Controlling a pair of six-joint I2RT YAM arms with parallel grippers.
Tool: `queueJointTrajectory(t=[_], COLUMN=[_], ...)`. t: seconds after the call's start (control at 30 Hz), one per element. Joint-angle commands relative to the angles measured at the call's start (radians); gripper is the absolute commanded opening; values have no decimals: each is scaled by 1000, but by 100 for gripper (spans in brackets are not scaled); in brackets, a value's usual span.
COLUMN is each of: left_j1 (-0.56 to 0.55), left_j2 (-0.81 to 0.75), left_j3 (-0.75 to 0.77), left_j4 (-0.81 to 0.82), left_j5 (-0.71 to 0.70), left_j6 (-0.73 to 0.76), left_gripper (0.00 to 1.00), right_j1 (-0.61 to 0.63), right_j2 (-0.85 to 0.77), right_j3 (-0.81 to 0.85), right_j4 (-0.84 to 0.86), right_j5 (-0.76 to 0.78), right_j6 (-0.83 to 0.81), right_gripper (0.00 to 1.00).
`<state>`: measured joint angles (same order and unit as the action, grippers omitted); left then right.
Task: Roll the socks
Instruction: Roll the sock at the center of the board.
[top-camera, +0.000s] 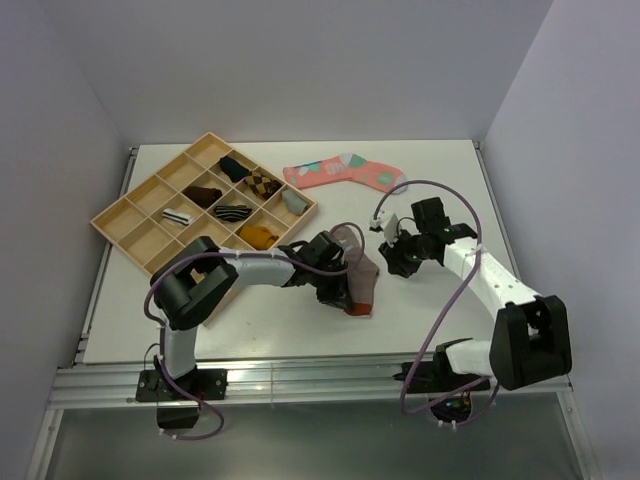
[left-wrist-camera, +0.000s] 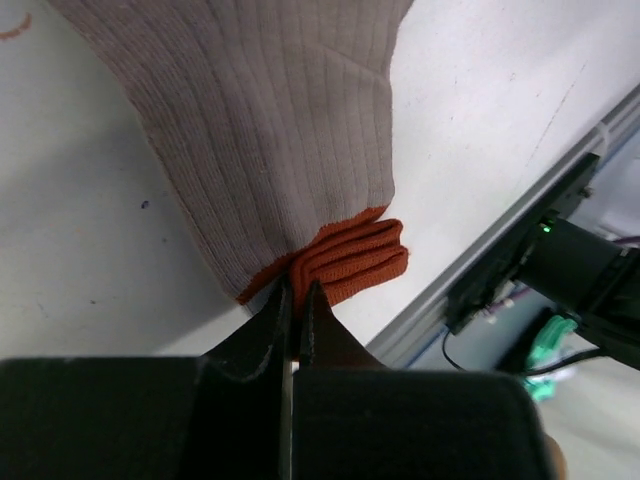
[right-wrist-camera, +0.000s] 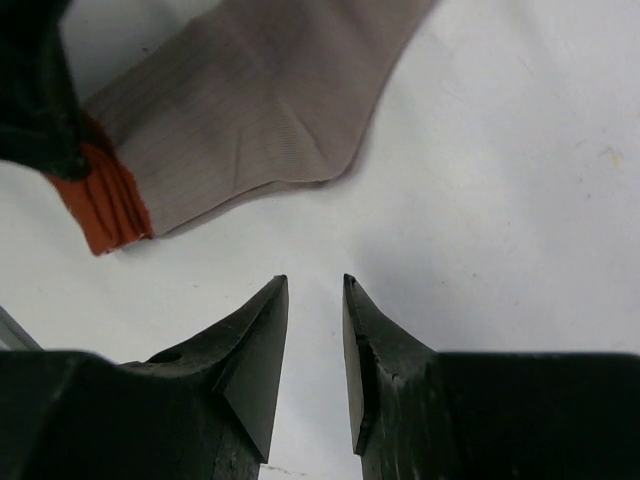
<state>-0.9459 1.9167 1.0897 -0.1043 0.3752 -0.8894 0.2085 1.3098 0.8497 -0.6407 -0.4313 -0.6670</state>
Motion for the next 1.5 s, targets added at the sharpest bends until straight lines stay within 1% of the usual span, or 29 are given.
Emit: queueJointTrajectory(t=[0.0,0.07,0.1,0.17,0.2,0.37,0.43,0.5,0.57,0.7,0.87,1.03,1.23,1.47], left_j1=[35,48,53,64,68,91,94,101,111,124,133,137,141,141], left_j2=[50,77,88,120,130,188,203,220,226,229,235,239,240,235], left_j3=[22,47,55,78,81,117,133,141,139,147,159,165,154,151], left_j4=[-87,-110,-126,-158,-161,-189,-201,-201,-193,-196,-212,-221,-212,-215], left_j5=[97,122,132,157,177,229,247,266,277,286,294,291,297,300], left_j6=[-6,-3,0,3,0,-2,-3,-8,-14,-25,-28,-23,-23,-17], left_gripper=[0,0,0,0,0,0,0,0,0,0,0,0,0,0], right_j1=[11,43,93,153,207,304,333,347,370,404,430,488,555,592], right_j2=[-67,-90,-99,-133,-147,-239,-267,-280,-297,-316,-313,-276,-258,-219], right_j3=[-44,-69,-96,-139,-155,-225,-241,-264,-277,-313,-340,-362,-400,-426], right_j4=[16,15,21,47,73,125,133,139,131,167,197,254,338,411], right_j5=[-81,-70,-61,-28,-18,-4,-10,-26,-34,-21,-18,17,78,144], right_j6=[-121,-152,-158,-161,-160,-172,-190,-203,-223,-243,-250,-240,-221,-217], right_gripper=[36,36,36,36,36,38,40,40,44,46,47,47,47,46])
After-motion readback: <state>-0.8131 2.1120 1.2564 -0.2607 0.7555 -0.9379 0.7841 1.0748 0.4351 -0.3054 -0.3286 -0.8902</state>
